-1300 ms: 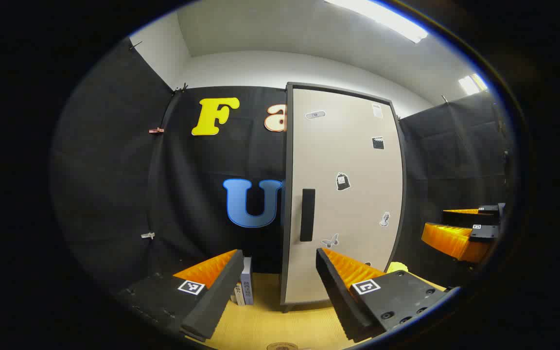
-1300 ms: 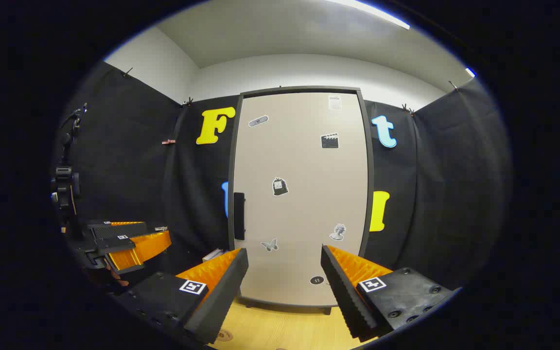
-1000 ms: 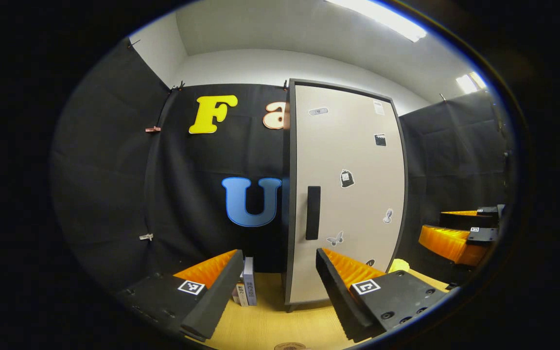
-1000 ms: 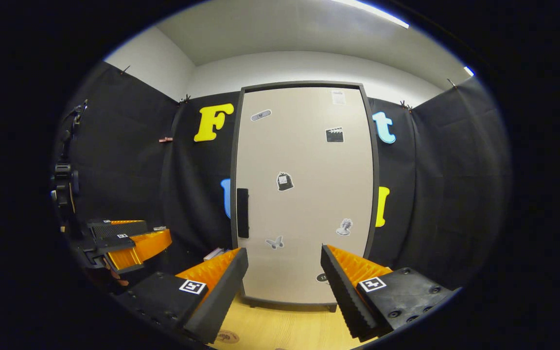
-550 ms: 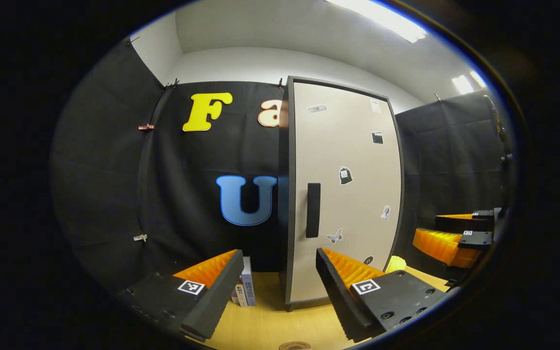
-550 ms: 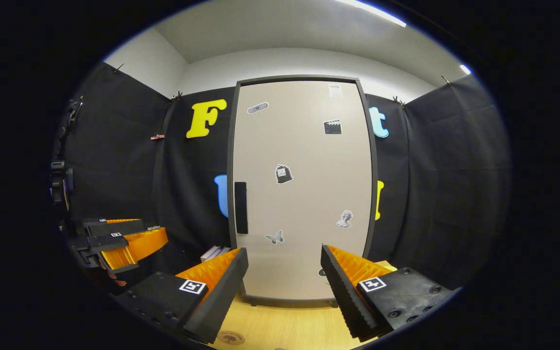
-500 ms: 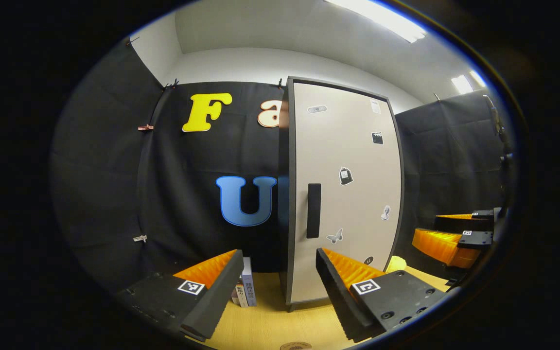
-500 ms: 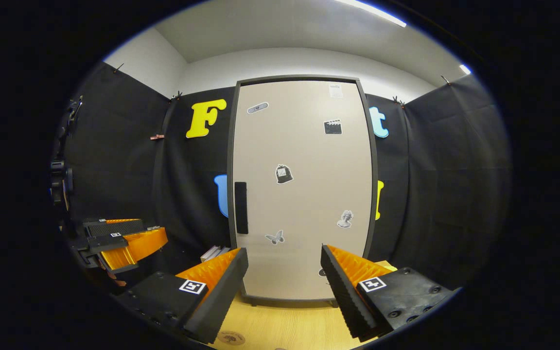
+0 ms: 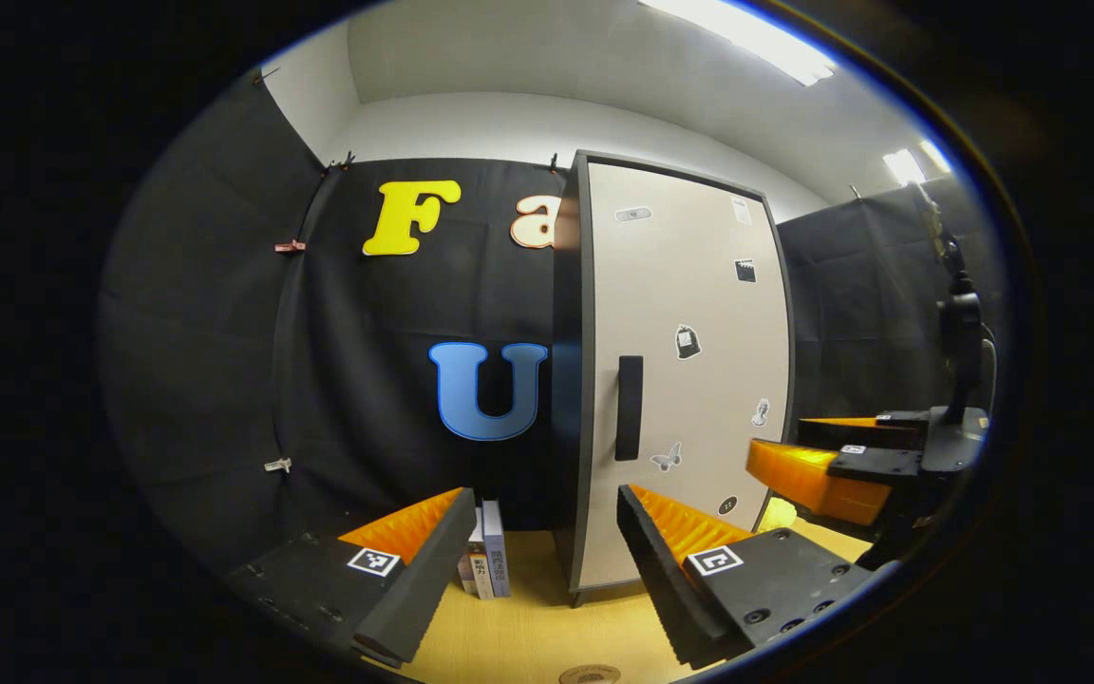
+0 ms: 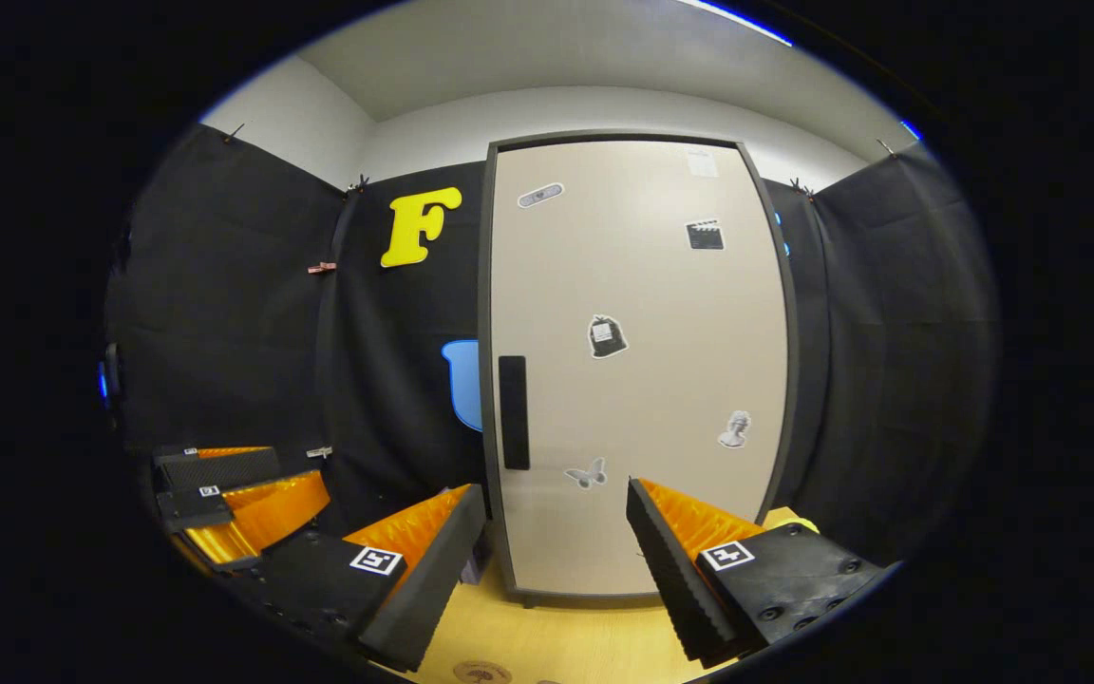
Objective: Open the cabinet door with the right hand, grasp the bottle in the cabinet with the left hand and place it on the coaster, then close the cabinet door with the right hand.
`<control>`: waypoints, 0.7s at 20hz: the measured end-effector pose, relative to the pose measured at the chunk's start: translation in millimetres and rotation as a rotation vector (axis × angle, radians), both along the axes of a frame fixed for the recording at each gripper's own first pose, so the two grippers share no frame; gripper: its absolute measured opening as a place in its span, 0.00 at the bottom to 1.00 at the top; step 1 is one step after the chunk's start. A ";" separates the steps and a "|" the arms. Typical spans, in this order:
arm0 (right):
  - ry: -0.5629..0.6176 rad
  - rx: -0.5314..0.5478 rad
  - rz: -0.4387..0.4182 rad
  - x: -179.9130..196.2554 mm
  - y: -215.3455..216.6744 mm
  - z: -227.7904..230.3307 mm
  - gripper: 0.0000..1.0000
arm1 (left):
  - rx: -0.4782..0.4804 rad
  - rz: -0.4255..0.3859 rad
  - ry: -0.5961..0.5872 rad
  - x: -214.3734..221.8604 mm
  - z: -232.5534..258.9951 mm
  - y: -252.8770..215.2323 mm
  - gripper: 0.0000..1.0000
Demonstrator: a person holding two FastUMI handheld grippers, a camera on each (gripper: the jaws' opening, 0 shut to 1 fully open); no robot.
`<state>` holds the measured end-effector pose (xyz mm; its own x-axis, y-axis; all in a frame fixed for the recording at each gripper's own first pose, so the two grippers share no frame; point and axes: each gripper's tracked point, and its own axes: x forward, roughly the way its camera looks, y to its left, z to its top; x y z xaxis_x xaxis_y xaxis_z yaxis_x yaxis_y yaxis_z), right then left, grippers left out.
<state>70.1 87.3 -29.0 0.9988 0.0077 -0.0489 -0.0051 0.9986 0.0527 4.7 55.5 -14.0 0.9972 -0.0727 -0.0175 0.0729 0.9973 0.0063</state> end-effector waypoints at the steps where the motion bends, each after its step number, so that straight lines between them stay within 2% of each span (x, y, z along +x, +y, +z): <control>1: -0.005 -0.002 0.003 9.8 6.4 -0.1 0.98 | -0.008 0.003 0.007 -1.2 -1.8 4.8 0.94; 6: -0.031 -0.001 0.017 56.0 33.8 -6.0 0.98 | -0.023 0.024 0.025 -9.7 -9.3 33.6 0.94; 14: -0.074 -0.039 -0.061 121.4 38.1 -8.7 0.96 | -0.045 0.043 0.048 -15.4 -19.0 62.2 0.94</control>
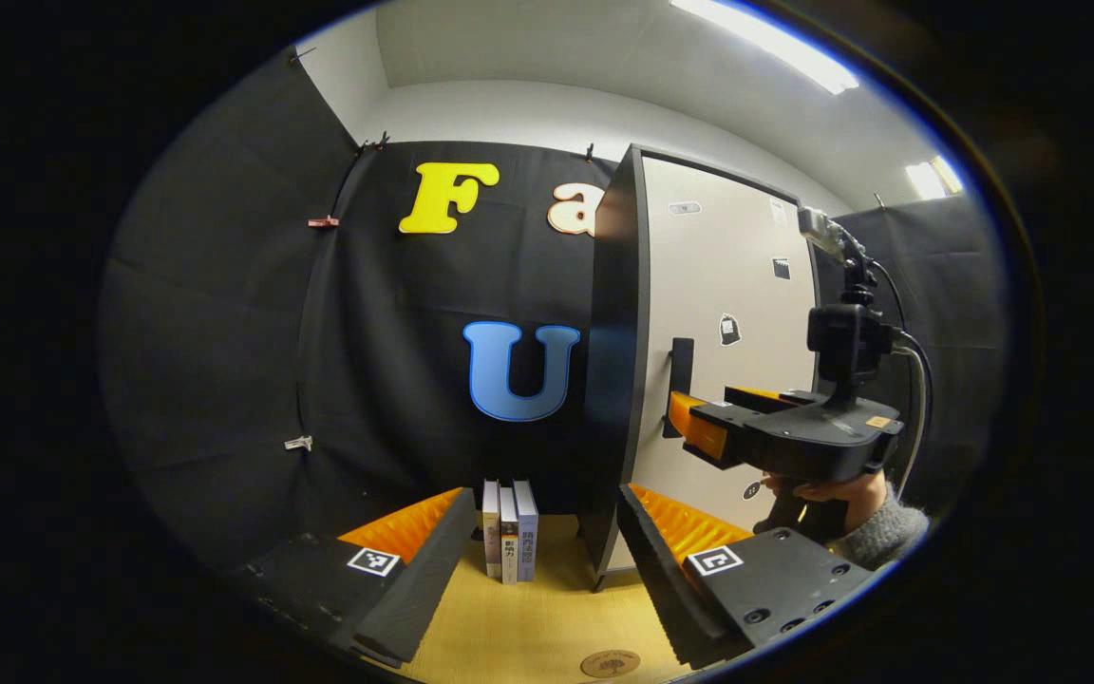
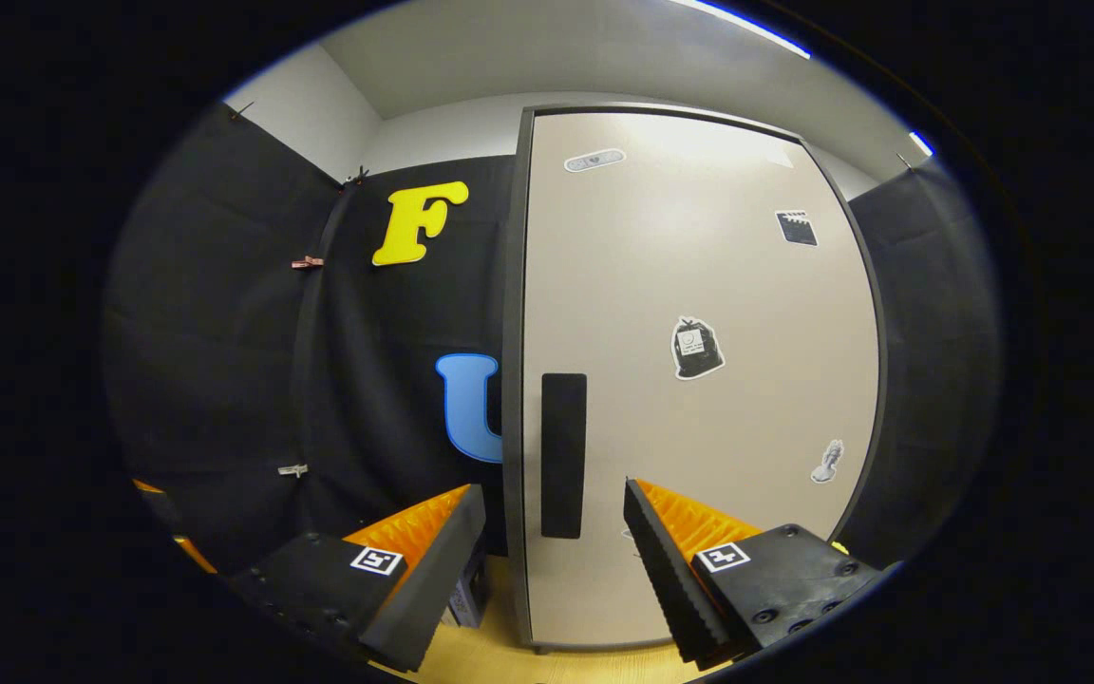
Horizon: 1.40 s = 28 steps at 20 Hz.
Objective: Open the cabinet door with the right hand, grasp the bottle in the cabinet with the left hand and place it on the coaster, then close the cabinet door with the right hand.
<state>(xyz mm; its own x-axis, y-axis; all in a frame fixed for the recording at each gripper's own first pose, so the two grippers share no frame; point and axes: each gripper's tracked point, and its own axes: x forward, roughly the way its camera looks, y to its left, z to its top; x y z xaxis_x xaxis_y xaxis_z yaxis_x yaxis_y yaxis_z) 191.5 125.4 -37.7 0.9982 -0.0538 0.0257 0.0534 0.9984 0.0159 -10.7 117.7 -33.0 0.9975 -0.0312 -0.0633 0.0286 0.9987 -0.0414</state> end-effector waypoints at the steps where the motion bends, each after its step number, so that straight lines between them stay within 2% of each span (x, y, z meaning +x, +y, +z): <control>1: -0.008 0.006 -0.010 7.1 -0.4 0.5 0.96 | -0.001 0.003 0.001 -0.4 0.2 2.4 0.94; 4: -0.012 0.010 -0.036 29.0 -2.1 -0.5 0.96 | 0.000 0.011 0.008 -3.7 -2.2 10.5 0.94; 12: -0.035 0.023 -0.106 66.3 -13.3 -2.7 0.85 | -0.016 0.034 0.035 -6.7 -8.2 29.5 0.94; 13: -0.031 0.013 -0.120 68.1 -15.4 -4.3 0.73 | -0.022 0.031 0.043 -6.5 -9.8 29.9 0.94; 14: -0.026 0.010 -0.121 66.3 -14.1 -5.4 0.66 | -0.027 0.029 0.048 -8.0 -10.4 31.4 0.94; 15: -0.029 0.005 -0.109 67.8 -10.9 -4.4 0.55 | -0.028 0.028 0.050 -9.2 -9.6 31.9 0.94; 16: -0.027 0.002 -0.117 72.0 -11.5 -7.3 0.55 | -0.027 0.029 0.049 -10.6 -9.5 32.2 0.94; 17: -0.032 -0.008 -0.123 60.1 -9.3 -2.0 0.31 | -0.023 0.032 0.047 -11.6 -8.1 32.8 0.94; 18: -0.020 -0.024 -0.132 66.6 -11.8 -4.7 0.31 | -0.019 0.034 0.045 -12.5 -7.7 32.9 0.94; 19: -0.007 -0.037 -0.134 67.1 -12.6 -6.7 0.25 | -0.019 0.036 0.044 -14.0 -6.3 32.0 0.93; 20: -0.002 -0.033 -0.135 63.4 -11.4 -6.2 0.25 | -0.020 0.035 0.043 -16.6 -6.1 30.6 0.94; 21: 0.008 -0.032 -0.126 64.8 -12.1 -8.1 0.16 | -0.026 0.033 0.042 -18.7 -5.6 29.2 0.94; 24: 0.023 -0.022 -0.086 51.2 -6.8 -4.4 0.16 | -0.052 0.019 0.042 -19.5 -5.2 25.0 0.94; 28: 0.027 -0.022 -0.034 18.1 -1.9 4.2 0.16 | -0.032 0.016 0.032 -27.2 0.8 17.4 0.94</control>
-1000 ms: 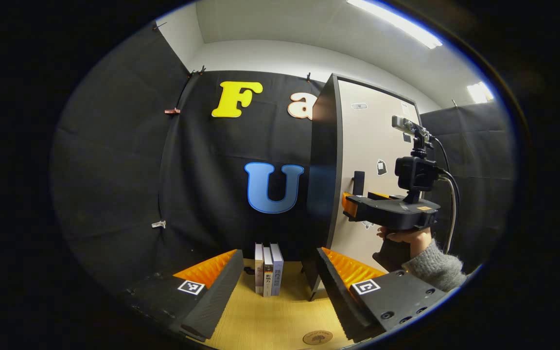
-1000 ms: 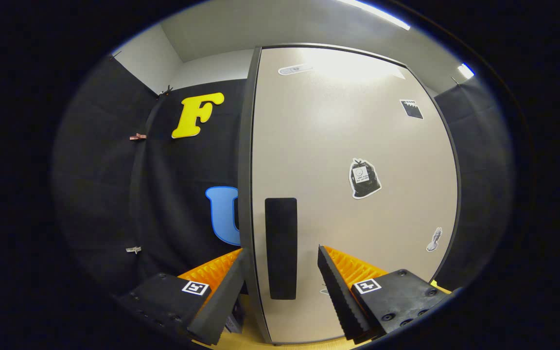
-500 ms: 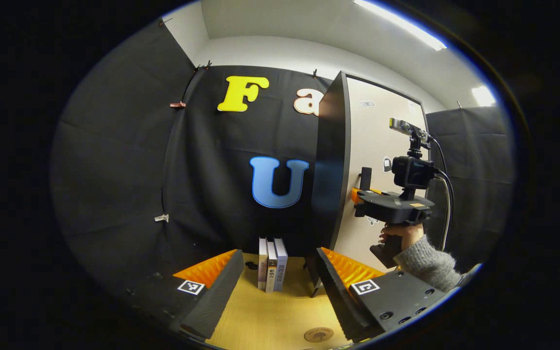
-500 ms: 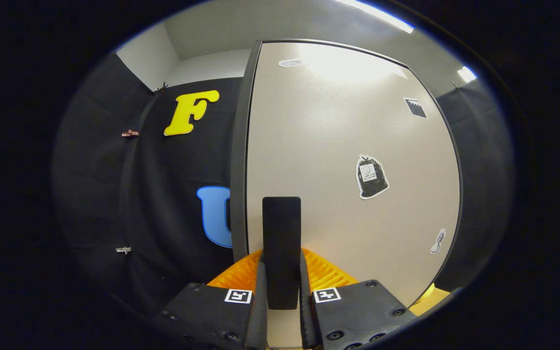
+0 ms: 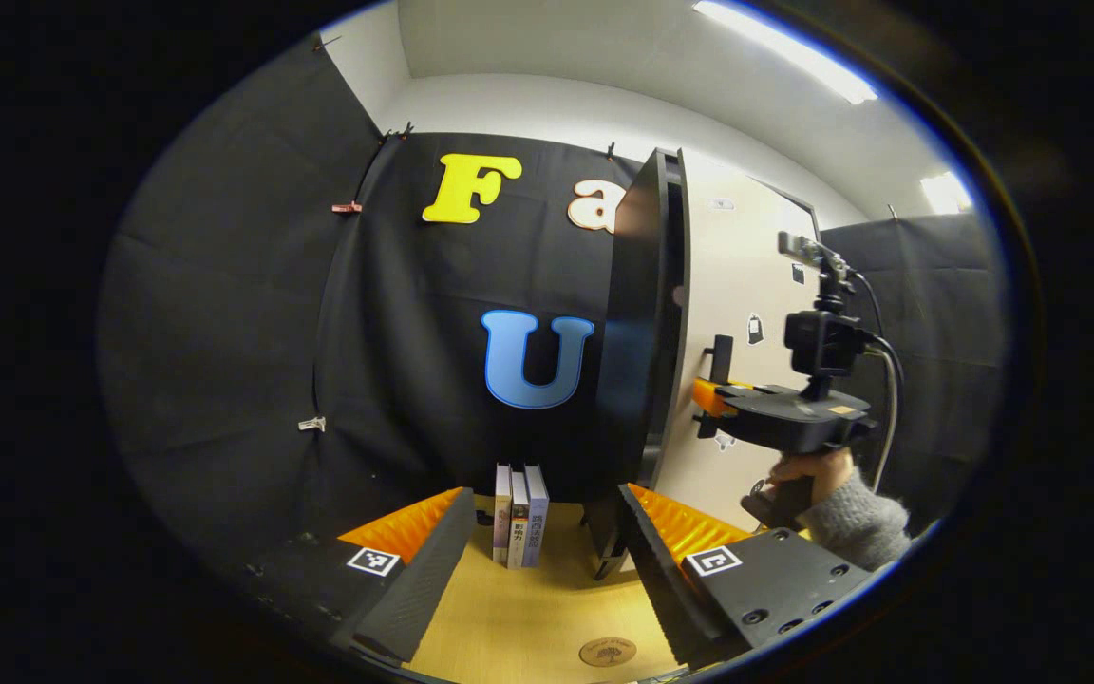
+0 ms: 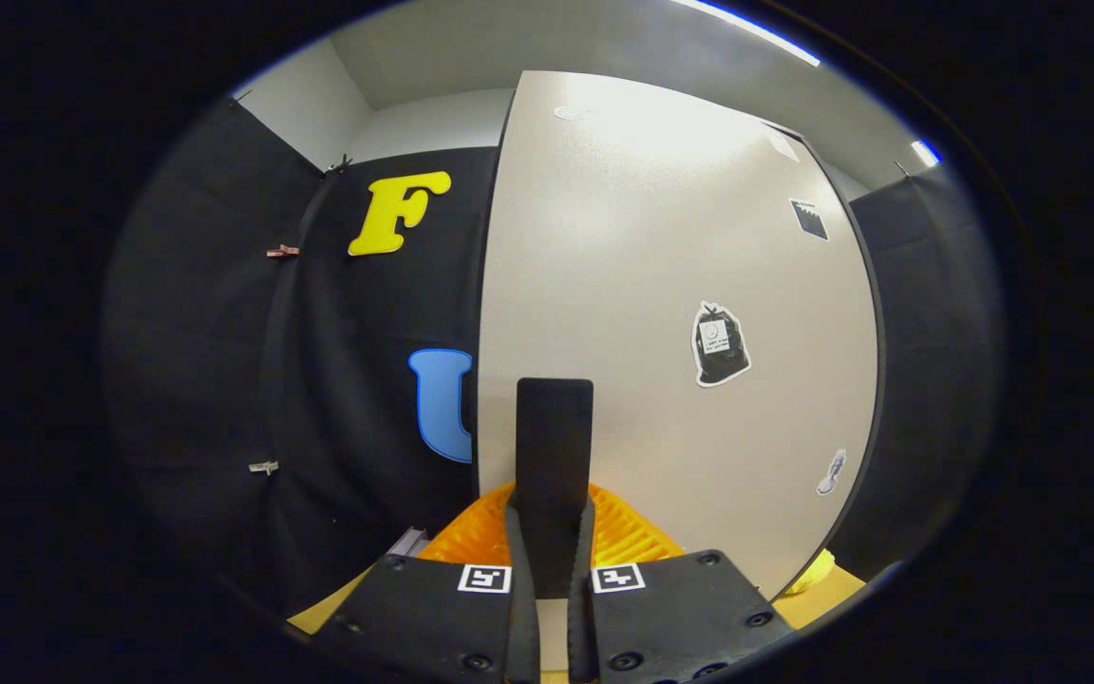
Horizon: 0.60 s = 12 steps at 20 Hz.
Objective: Open the cabinet door with the right hand, grasp the bottle in the cabinet with the left hand and place it on the coaster, then close the cabinet door with the right hand.
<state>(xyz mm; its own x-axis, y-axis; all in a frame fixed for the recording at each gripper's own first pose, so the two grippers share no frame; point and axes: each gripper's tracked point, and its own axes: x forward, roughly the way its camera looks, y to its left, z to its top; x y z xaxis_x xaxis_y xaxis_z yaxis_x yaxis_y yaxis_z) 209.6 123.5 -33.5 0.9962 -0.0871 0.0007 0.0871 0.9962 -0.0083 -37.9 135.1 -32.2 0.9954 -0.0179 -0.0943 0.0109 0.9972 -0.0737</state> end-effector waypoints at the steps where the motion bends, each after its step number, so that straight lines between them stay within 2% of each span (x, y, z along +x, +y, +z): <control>1: 0.000 0.005 0.012 -10.7 1.6 4.0 0.16 | 0.003 -0.004 -0.001 -5.3 -0.2 -5.6 0.94; 3: 0.010 0.020 0.029 -30.2 0.5 9.5 0.16 | 0.007 -0.018 -0.003 -10.9 -0.1 -13.6 0.93; 4: 0.012 0.019 0.032 -43.2 -3.9 10.5 0.16 | 0.009 -0.025 -0.003 -9.1 0.7 -16.1 0.96; 6: 0.018 0.011 0.034 -84.6 -23.2 5.5 0.16 | 0.013 -0.042 -0.006 -6.6 1.2 -23.2 0.94; 9: 0.028 0.009 0.026 -114.6 -40.5 9.1 0.16 | 0.013 -0.071 -0.007 -5.2 1.6 -34.9 0.96; 11: 0.031 0.004 0.016 -131.9 -51.2 10.8 0.16 | 0.013 -0.091 -0.008 -3.9 1.5 -41.2 0.94; 12: 0.032 0.002 0.008 -140.5 -56.9 11.3 0.16 | 0.012 -0.102 -0.008 -3.4 0.9 -44.3 0.96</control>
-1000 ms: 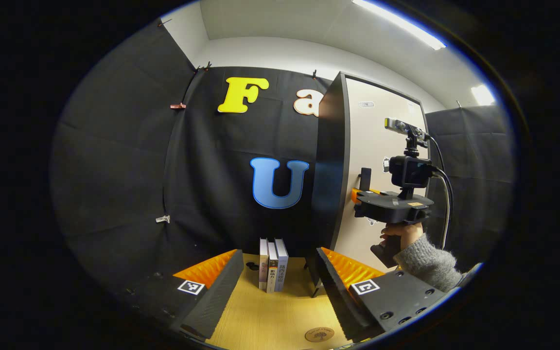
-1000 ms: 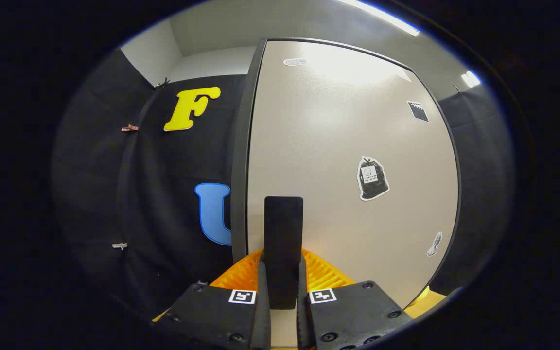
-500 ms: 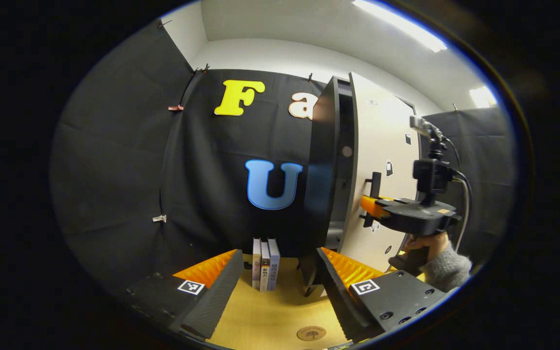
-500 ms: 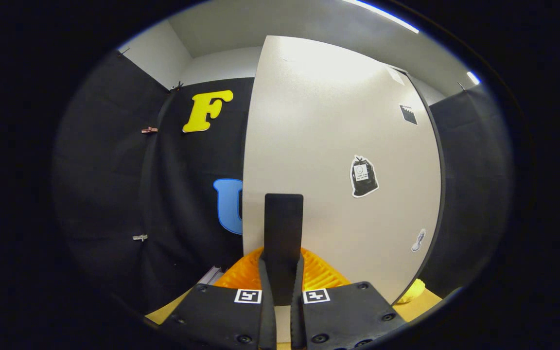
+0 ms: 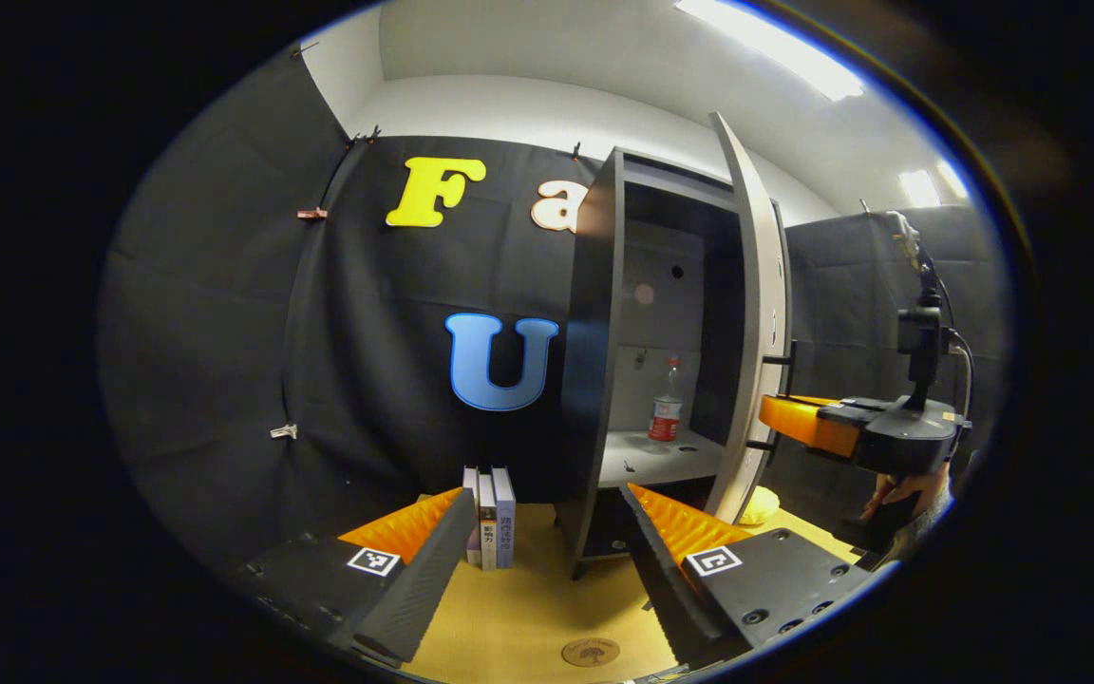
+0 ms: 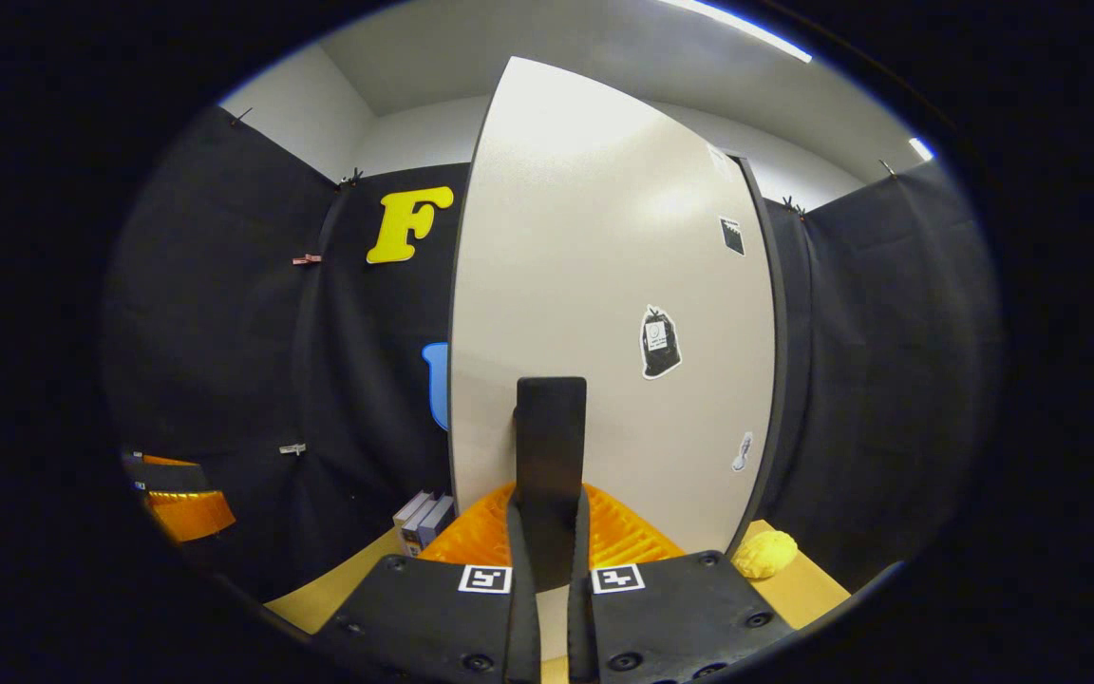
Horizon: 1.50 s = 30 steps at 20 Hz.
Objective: Open the cabinet door with the right hand, grasp the bottle in the cabinet with the left hand and place it on the coaster, then close the cabinet door with the right hand.
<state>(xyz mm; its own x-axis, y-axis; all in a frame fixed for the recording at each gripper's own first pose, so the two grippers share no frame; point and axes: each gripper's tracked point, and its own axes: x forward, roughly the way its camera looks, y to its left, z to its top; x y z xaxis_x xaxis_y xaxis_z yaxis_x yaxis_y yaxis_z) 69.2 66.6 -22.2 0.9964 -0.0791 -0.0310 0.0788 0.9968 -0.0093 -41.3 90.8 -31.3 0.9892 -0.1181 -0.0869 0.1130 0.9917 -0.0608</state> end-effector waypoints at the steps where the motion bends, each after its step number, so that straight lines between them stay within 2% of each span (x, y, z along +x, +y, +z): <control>1: 0.001 0.000 -0.011 -9.0 -6.5 0.9 0.16 | 0.001 -0.009 -0.001 1.1 0.7 -2.2 0.94; 8: 0.005 -0.026 -0.151 -59.6 -56.4 6.9 0.15 | -0.015 -0.090 0.004 9.6 -5.0 -22.9 0.94; 11: 0.004 -0.060 -0.227 -101.1 -91.0 8.4 0.14 | -0.016 -0.131 -0.001 12.4 -5.5 -36.4 0.93; 17: 0.058 -0.158 -0.270 -128.9 -137.8 4.7 0.13 | -0.011 -0.191 0.003 28.5 -9.3 -80.6 0.93; 19: 0.063 -0.166 -0.275 -133.1 -155.3 5.4 0.12 | -0.001 -0.193 0.001 40.7 -10.1 -98.3 0.93; 22: 0.054 -0.084 -0.254 -142.5 -186.7 6.9 0.10 | -0.001 -0.195 0.000 64.9 -10.5 -131.1 0.93; 25: 0.047 -0.052 -0.205 -146.9 -209.9 5.8 0.05 | -0.013 -0.212 -0.009 98.9 -5.0 -170.0 0.93; 30: 0.064 0.001 -0.128 -152.7 -244.4 5.7 0.06 | 0.031 -0.226 -0.061 164.0 8.1 -226.5 0.93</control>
